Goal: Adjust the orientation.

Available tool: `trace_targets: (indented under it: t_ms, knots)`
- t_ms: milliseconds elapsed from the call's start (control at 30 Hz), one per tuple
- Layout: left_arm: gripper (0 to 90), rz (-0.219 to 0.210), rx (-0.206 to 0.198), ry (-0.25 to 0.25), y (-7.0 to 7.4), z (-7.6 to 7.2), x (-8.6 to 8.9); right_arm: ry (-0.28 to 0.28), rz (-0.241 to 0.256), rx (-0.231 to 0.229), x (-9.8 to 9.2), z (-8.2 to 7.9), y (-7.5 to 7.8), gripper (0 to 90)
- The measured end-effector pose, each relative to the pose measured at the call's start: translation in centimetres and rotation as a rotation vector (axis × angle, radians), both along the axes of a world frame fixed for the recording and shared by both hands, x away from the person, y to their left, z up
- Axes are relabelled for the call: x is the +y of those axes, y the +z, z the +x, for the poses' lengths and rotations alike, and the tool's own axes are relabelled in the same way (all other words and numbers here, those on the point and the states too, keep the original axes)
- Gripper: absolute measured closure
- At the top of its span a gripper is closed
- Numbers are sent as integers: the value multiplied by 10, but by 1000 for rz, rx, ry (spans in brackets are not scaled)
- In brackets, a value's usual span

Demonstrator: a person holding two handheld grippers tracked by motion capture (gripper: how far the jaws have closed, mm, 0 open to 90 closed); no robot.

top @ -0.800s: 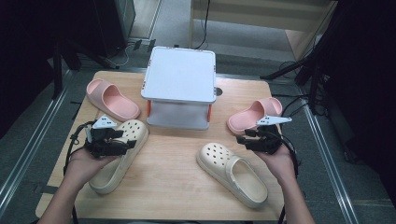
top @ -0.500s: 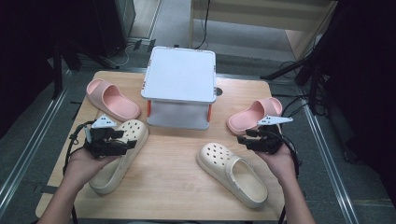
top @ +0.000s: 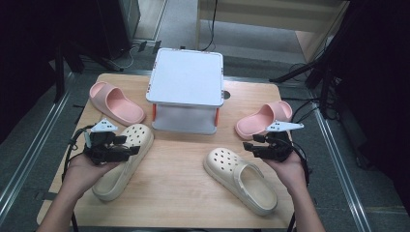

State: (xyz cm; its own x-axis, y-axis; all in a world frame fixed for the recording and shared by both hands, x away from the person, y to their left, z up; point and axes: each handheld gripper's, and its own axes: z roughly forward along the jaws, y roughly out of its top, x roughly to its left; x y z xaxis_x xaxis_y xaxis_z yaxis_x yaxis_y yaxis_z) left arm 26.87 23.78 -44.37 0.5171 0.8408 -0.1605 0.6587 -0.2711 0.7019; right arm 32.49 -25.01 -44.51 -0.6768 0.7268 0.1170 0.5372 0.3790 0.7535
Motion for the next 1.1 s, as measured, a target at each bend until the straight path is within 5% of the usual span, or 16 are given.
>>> trace_targets:
  t_ms: [367,600,1100]
  knots:
    - [347,37,25,1,11,-23,1,26,32,-19,9,-12,6,440]
    - [372,59,75,38,-6,-33,3,27,38,-23,11,-4,6,442]
    - [475,74,160,57,-34,-24,1,36,41,-18,13,10,5,457]
